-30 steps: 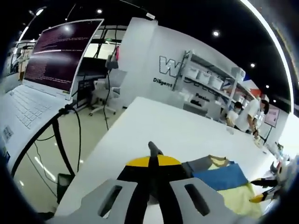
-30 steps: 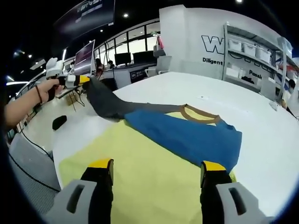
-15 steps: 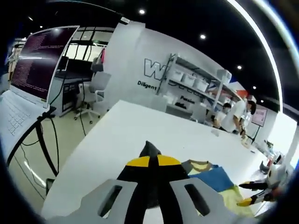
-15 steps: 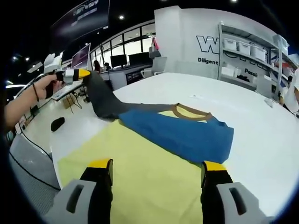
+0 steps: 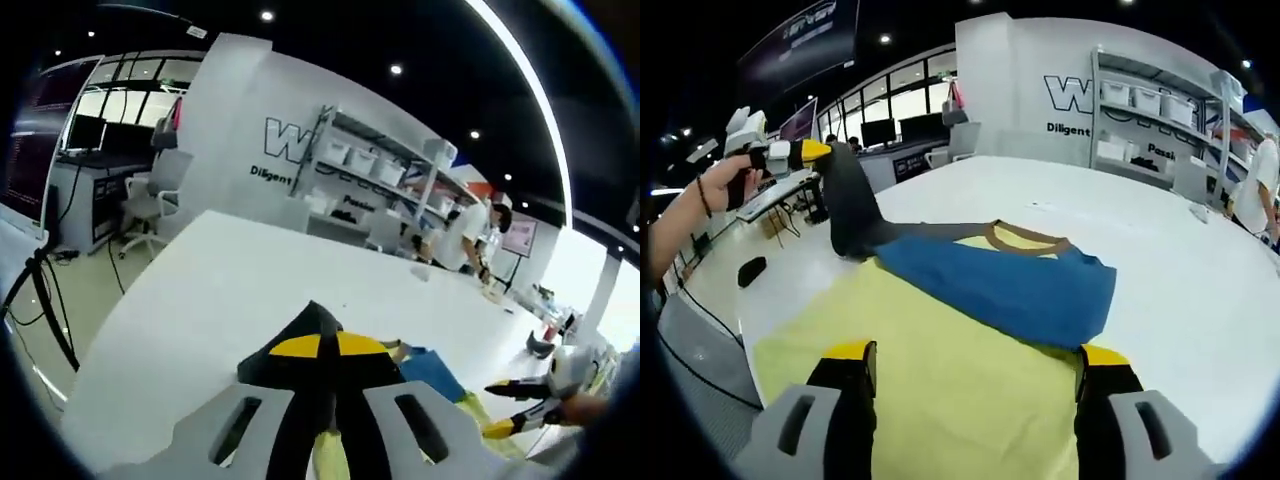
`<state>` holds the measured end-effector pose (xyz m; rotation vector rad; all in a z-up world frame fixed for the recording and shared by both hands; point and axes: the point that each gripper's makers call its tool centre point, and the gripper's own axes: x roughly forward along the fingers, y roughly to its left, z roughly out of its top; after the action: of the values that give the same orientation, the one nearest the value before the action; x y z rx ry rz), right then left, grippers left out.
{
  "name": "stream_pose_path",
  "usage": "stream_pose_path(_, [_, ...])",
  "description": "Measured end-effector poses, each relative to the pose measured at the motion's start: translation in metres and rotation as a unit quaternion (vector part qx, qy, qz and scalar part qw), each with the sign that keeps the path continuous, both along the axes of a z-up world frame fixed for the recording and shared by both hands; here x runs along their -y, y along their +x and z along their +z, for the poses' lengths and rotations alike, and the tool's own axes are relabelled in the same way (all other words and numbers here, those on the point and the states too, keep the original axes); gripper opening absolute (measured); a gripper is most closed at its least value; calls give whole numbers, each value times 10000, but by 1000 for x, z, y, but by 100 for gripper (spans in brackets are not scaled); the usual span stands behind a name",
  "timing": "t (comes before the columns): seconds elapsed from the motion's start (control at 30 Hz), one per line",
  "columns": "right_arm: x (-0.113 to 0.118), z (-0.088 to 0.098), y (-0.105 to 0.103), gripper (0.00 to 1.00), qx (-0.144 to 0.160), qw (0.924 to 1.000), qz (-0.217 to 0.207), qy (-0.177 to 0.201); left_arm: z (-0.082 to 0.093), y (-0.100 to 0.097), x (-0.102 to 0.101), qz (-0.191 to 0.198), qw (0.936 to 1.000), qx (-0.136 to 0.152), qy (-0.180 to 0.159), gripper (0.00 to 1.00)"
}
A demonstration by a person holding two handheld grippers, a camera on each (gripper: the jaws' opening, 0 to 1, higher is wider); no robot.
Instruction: Fold the garment on the visible template until the final outline fits inside the template.
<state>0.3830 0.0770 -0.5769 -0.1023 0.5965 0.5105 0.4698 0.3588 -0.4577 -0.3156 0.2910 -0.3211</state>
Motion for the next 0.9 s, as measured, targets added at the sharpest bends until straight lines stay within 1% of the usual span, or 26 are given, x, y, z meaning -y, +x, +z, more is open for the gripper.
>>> stream_pose_path(0.1, [2,-1,-1,82,-62,10000,-28,19,3,2,9,-85,9999,60,10,0])
stream_pose_path(0.17, [4,-4,-2,82,-147,9999,-49,41,7,3,16,-119,9999,78,-81,0])
stream_pose_path(0.23, [6,-5,-3,83,-155,9999,-60,33,10,5,22,-161,9997,105,-152,0])
stream_pose_path(0.3, [6,-6,-4,83,-163,9999,-51,19,13,7,27,-198,9996,133,-161,0])
stream_pose_path(0.37, [6,-6,-5,83,-169,9998,-57,23,19,10,36,-288,9993,192,-149,0])
stream_pose_path(0.57, [10,-6,-4,84,-154,9998,-132,22,30,17,54,-480,9981,316,-239,0])
stream_pose_path(0.7, [12,-8,-5,84,-161,9997,-176,13,36,22,73,-688,9965,356,-302,0])
stream_pose_path(0.77, [12,-9,-5,84,-152,9997,-168,16,40,25,81,-757,9959,429,-261,0])
stream_pose_path(0.8, [12,-10,-5,84,-161,9997,-184,4,42,26,87,-842,9952,455,-183,0])
stream_pose_path(0.9, [11,-12,-6,84,-164,9997,-165,-32,46,30,99,-999,9936,485,-211,0])
